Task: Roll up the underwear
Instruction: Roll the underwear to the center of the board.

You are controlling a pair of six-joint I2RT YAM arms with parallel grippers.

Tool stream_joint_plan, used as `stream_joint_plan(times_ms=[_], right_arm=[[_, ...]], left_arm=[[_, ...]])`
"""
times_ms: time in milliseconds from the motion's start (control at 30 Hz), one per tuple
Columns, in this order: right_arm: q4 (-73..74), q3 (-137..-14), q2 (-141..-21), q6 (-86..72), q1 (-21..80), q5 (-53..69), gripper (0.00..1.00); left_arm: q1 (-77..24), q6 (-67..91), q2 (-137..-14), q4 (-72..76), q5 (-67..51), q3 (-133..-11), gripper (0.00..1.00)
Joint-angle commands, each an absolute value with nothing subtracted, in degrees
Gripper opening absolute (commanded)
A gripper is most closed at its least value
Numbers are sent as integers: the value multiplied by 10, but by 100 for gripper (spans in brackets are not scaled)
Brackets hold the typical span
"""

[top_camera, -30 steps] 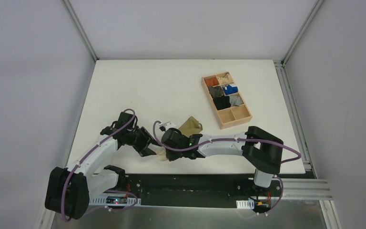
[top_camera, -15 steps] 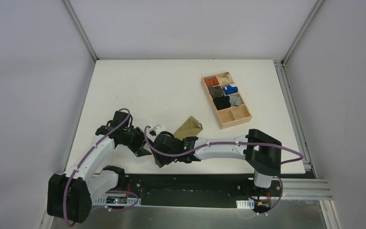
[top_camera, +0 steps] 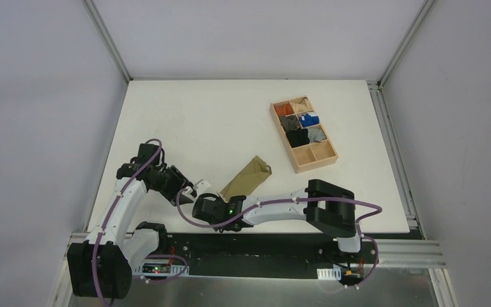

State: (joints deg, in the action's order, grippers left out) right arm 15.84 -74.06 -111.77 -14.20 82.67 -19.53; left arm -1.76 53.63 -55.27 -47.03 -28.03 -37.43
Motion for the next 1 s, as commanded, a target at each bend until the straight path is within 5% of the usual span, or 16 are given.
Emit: stream_joint_plan(times_ms=[0, 167, 433, 767, 967], right_arm=[[195, -760, -1138, -139, 836, -252, 33], [197, -759, -1148, -147, 835, -244, 0], [139, -708, -1099, -182, 810, -163, 0], [34, -625, -1041, -250, 728, 22, 0], [-28, -598, -1036, -292, 694, 99, 0]], left_arm=[[-11, 519, -554, -497, -277, -382, 45], [-11, 521, -553, -497, -280, -375, 45], [-11, 531, -542, -483, -314, -330, 49], [-18, 528, -538, -415, -385, -236, 90], [-48, 551, -547, -368, -396, -206, 91]])
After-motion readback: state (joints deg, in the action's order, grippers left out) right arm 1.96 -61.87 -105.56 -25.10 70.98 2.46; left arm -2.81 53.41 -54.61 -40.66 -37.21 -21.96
